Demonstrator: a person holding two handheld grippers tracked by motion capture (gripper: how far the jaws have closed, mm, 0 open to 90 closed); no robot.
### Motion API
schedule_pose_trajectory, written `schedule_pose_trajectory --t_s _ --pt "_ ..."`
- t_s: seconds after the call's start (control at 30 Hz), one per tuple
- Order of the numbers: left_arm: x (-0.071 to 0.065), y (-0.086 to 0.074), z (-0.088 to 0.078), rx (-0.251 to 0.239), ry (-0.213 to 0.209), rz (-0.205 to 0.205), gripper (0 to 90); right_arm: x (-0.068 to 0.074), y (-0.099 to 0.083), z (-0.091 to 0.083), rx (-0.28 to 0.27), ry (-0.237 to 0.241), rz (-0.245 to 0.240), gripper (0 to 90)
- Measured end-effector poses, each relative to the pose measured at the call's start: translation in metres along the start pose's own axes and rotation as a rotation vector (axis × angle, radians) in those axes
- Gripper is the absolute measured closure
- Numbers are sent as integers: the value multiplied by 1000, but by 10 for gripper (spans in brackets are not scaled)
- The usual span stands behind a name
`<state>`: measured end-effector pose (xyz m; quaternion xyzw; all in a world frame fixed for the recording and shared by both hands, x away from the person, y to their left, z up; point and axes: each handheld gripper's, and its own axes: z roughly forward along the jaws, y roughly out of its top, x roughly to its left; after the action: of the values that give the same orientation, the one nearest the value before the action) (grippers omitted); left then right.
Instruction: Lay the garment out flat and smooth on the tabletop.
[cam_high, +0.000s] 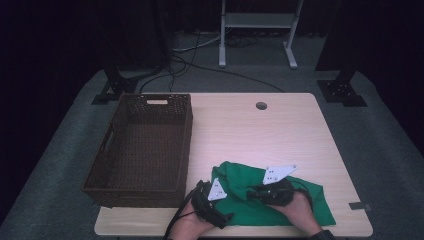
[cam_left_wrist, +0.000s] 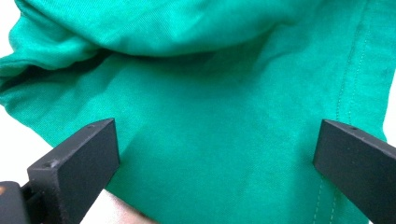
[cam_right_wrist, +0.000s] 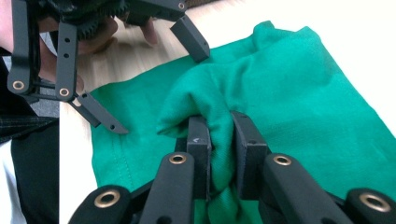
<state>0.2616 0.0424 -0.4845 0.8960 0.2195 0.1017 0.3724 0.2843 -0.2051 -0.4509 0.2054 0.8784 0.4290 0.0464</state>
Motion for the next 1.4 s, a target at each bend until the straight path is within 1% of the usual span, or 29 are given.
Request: schedule_pose_trajectory --t_s 0.4,0.53,0.8,1.4 --pt "0 0 0 -1 0 -1 0 -6 4 -4 -11 7 2 805" --pt "0 0 0 -1 0 -1 0 -8 7 -7 -17 8 13 805" --pt "0 0 0 -1 0 0 0 -11 9 -9 -21 13 19 805" --pt "0 0 0 0 0 -1 0 -22 14 -18 -47 1 31 805"
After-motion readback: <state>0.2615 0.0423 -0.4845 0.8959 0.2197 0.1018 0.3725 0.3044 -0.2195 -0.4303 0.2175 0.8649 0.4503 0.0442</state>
